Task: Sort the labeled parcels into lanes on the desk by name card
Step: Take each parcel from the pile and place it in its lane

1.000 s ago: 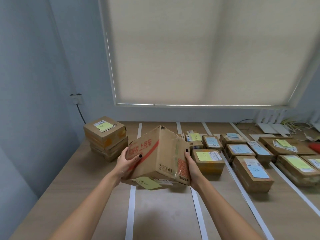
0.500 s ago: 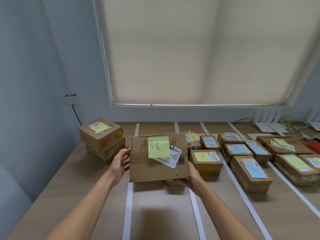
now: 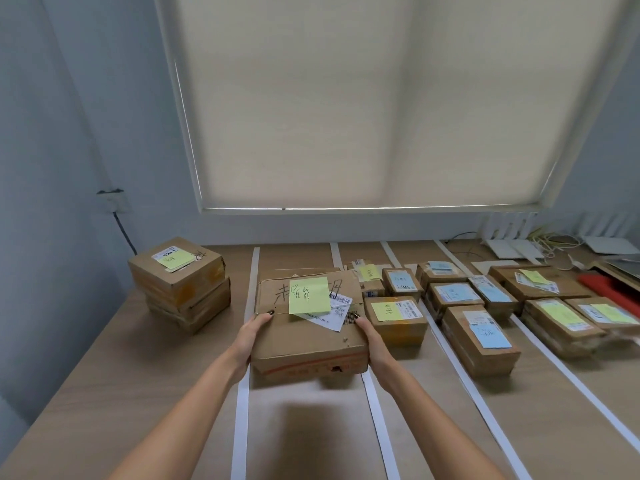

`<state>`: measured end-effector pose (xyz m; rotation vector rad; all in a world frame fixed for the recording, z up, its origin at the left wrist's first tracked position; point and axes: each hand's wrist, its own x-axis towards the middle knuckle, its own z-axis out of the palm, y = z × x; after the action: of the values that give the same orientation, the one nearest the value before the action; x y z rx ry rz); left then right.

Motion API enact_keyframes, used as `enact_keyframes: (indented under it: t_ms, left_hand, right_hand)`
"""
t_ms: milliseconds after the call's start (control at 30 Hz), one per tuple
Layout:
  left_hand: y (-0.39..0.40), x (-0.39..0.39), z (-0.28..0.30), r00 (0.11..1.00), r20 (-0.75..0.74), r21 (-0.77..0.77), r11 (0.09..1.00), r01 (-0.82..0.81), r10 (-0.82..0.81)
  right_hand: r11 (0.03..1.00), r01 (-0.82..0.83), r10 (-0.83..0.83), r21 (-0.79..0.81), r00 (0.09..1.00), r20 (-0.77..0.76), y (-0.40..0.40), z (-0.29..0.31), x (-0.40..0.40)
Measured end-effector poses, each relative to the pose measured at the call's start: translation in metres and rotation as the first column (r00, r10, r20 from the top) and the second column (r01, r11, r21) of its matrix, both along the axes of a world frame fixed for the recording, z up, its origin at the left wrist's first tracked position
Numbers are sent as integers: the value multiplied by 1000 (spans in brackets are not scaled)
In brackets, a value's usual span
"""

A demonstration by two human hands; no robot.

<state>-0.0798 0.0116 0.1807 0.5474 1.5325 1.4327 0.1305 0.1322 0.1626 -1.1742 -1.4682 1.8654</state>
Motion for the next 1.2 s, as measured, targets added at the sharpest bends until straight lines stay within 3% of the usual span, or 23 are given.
enact_keyframes:
  t_ms: [133, 467, 633, 800, 1200]
  left_hand:
    - [9, 5, 0, 999, 14, 20, 999, 33, -34]
    - [69, 83, 3, 987, 44, 87, 985, 152, -156]
    - [135, 166, 4, 997, 1, 101, 992, 78, -78]
    - [193, 268, 0, 1000, -1, 113, 993, -21, 21]
    - [285, 472, -6, 995, -98, 75, 997, 18, -11]
  right_hand:
    - [997, 32, -31, 63, 999, -24, 8, -2, 9]
    - [996, 86, -86, 30, 996, -5, 69, 0, 87]
    - [991, 97, -94, 88, 995, -45, 134, 4, 162]
    - [995, -10, 11, 97, 1000, -16, 204, 12, 263]
    - [996, -16, 15, 83, 1000, 17, 294, 28, 465]
